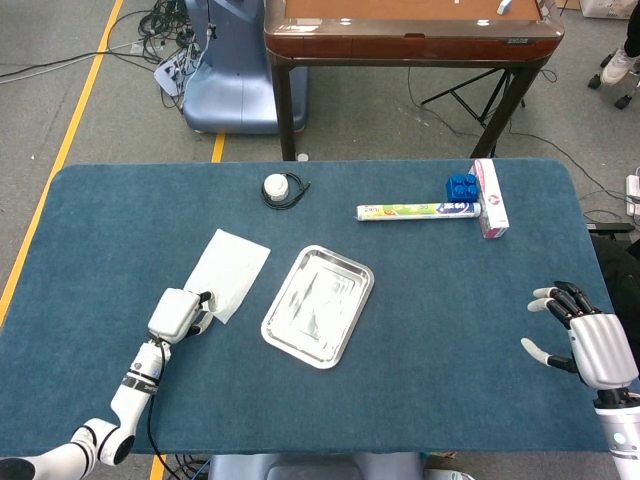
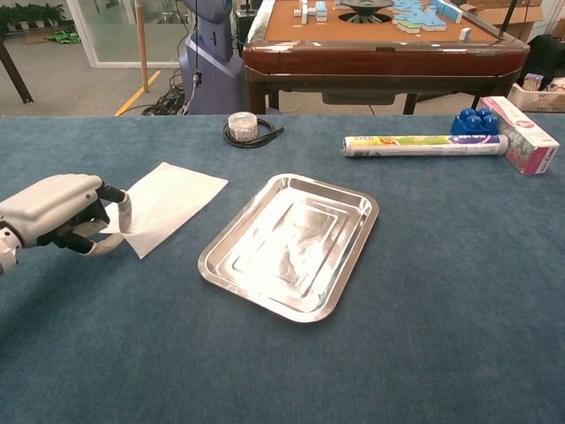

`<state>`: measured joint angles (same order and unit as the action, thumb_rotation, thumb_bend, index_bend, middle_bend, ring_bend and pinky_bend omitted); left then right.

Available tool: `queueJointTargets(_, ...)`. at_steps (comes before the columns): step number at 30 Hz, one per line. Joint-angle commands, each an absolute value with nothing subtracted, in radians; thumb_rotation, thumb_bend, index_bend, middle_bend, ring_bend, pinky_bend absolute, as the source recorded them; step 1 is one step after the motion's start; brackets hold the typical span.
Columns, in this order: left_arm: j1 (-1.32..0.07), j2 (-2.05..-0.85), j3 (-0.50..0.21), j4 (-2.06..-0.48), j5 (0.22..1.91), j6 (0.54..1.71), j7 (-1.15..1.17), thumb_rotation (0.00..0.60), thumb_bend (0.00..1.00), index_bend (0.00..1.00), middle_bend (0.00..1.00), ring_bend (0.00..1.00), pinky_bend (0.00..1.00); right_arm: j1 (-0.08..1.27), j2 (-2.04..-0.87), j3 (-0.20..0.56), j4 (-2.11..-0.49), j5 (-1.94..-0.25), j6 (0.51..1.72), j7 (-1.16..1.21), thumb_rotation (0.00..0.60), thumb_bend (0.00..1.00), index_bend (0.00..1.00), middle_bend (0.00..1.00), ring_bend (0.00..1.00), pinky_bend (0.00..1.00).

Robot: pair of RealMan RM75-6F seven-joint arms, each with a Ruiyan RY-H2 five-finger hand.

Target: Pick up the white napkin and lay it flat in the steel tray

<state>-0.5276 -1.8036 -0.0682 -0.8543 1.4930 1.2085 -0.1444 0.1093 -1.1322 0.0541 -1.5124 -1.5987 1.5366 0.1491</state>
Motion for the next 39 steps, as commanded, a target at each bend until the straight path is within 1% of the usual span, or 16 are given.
queueJointTargets(1, -0.525, -1.778, -0.074, -0.899, 1.489, 1.214, -0.148, 0.6, 0.43, 0.64, 1.0, 1.0, 1.0, 0.109, -1.132, 0.054, -1.513, -1.598, 1.536, 0.148, 0.6, 0.17, 0.42, 0.33, 0.19, 0.55)
queueJointTargets(6, -0.519, -1.716, -0.087, -1.025, 1.481, 1.223, -0.13, 0.6, 0.43, 0.65, 1.0, 1.0, 1.0, 0.109, -1.133, 0.054, -1.514, -1.6, 1.537, 0.145, 0.6, 0.17, 0.42, 0.33, 0.19, 0.55)
queueJointTargets(10, -0.511, -1.651, -0.093, -1.168, 1.47, 1.226, -0.087, 0.6, 0.43, 0.66, 1.0, 1.0, 1.0, 0.11, -1.134, 0.054, -1.514, -1.599, 1.535, 0.14, 0.6, 0.17, 0.42, 0.33, 0.19, 0.55)
queueJointTargets(16, -0.499, -1.568, -0.098, -1.386, 1.423, 1.204, 0.071, 0.6, 0.44, 0.66, 1.0, 1.0, 1.0, 0.11, -1.136, 0.053, -1.515, -1.6, 1.534, 0.134, 0.6, 0.17, 0.42, 0.33, 0.18, 0.55)
queueJointTargets(23, -0.491, -1.526, -0.116, -1.575, 1.335, 1.193, 0.254, 0.6, 0.45, 0.67, 1.0, 1.0, 1.0, 0.109, -1.135, 0.054, -1.515, -1.599, 1.536, 0.139, 0.6, 0.17, 0.42, 0.33, 0.19, 0.55)
queueJointTargets(27, -0.502, -1.526, -0.148, -1.62, 1.26, 1.182, 0.336, 0.6, 0.45, 0.67, 1.0, 1.0, 1.0, 0.109, -1.133, 0.054, -1.515, -1.6, 1.537, 0.144, 0.6, 0.17, 0.42, 0.33, 0.19, 0.55)
queueJointTargets(35, -0.533, -1.541, -0.222, -1.645, 1.129, 1.161, 0.379, 0.6, 0.46, 0.67, 1.0, 1.0, 1.0, 0.109, -1.131, 0.055, -1.515, -1.597, 1.535, 0.149, 0.6, 0.17, 0.42, 0.33, 0.19, 0.55)
queueJointTargets(39, -0.551, -1.54, -0.243, -1.667, 1.092, 1.159, 0.406, 0.6, 0.46, 0.67, 1.0, 1.0, 1.0, 0.109, -1.131, 0.055, -1.516, -1.597, 1.536, 0.15, 0.6, 0.17, 0.42, 0.33, 0.19, 0.55)
